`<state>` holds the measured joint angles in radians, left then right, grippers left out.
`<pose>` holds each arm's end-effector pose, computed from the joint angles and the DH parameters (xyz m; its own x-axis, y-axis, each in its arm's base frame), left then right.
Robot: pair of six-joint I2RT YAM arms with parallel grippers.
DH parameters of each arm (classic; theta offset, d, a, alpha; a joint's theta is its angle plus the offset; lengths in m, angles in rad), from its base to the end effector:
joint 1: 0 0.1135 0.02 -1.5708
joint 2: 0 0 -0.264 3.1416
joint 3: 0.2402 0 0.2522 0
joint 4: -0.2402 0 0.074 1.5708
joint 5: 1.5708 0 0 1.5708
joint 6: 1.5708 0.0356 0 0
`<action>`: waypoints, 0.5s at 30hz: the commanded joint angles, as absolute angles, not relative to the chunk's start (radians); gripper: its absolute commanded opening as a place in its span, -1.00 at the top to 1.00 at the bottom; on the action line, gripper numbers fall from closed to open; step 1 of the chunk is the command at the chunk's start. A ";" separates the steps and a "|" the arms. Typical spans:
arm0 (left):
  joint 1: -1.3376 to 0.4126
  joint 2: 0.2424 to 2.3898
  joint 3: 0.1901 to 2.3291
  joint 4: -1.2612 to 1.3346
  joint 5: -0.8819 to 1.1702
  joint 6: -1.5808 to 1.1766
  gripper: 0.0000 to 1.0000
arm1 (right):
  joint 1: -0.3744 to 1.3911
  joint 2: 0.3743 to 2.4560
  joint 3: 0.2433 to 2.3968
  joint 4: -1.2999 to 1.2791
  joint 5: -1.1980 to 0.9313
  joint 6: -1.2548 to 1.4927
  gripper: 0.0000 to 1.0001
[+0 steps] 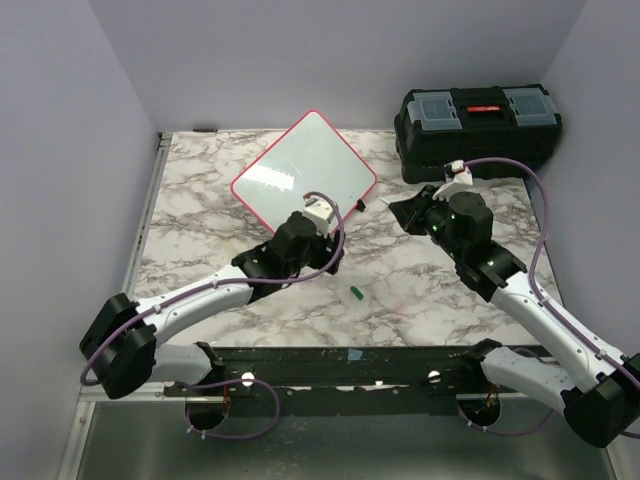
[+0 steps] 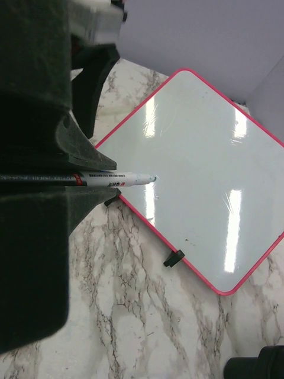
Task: Write a sentence on the whiteboard
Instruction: Place the pen cap at the center of the board, then hold the whiteboard on the whiteboard stand.
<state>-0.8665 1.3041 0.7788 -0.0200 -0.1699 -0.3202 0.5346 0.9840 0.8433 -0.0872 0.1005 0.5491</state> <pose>0.1896 -0.2138 0.2407 -0.5257 0.1396 -0.8391 0.5184 0.8347 -0.1859 0.2009 0.1148 0.3337 -0.3865 0.3746 -0.8428 -0.2592 0.8328 0.4891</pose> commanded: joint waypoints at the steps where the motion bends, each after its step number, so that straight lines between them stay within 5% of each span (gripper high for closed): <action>1: -0.752 1.206 0.866 -0.073 -0.177 -0.272 -0.59 | 0.532 0.995 0.859 -0.080 0.093 0.554 0.99; 15: -0.243 1.254 1.126 -0.111 0.251 -0.276 -0.55 | 0.533 1.054 0.910 -0.078 0.006 0.553 0.99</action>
